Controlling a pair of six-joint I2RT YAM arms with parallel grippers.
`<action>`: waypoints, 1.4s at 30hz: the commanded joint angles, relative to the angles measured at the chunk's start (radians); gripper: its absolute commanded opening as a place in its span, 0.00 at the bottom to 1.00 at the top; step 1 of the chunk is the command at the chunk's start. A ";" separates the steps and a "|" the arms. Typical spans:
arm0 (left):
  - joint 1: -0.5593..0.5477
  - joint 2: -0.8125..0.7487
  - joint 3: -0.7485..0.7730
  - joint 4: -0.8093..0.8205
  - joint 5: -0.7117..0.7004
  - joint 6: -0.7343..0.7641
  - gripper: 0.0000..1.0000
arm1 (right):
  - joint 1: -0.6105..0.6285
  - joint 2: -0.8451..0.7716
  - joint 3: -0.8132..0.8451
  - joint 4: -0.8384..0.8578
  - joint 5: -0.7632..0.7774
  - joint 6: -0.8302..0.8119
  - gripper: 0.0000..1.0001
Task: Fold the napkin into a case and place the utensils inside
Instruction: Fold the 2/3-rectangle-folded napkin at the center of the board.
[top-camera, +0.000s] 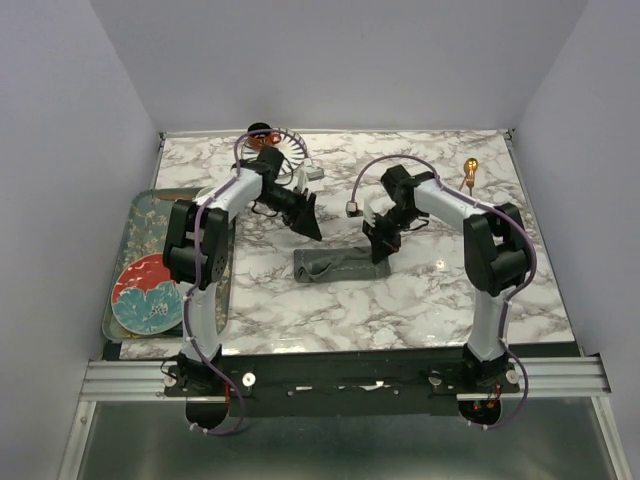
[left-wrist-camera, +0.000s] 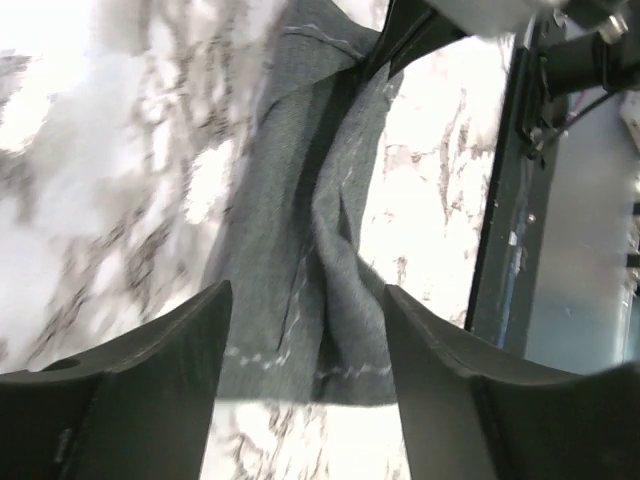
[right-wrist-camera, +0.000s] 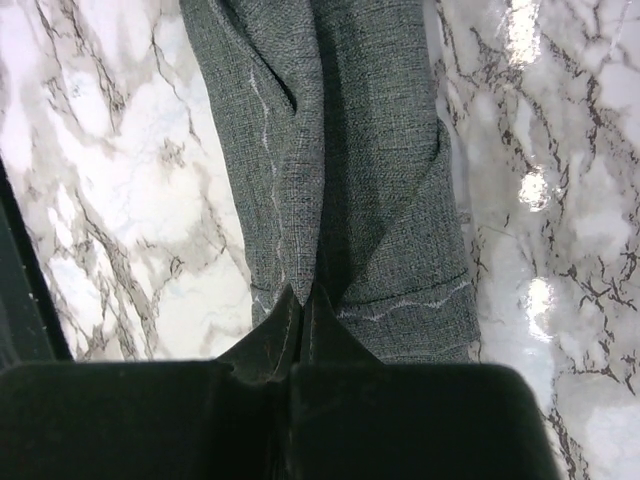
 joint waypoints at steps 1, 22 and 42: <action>0.057 -0.126 -0.098 0.073 -0.035 0.040 0.74 | -0.029 0.081 0.101 -0.120 -0.082 0.019 0.01; -0.283 -0.557 -0.592 0.443 -0.513 0.378 0.73 | -0.069 0.311 0.331 -0.236 -0.130 0.149 0.01; -0.202 -0.238 -0.402 0.320 -0.587 0.272 0.11 | -0.071 0.347 0.371 -0.257 -0.088 0.125 0.01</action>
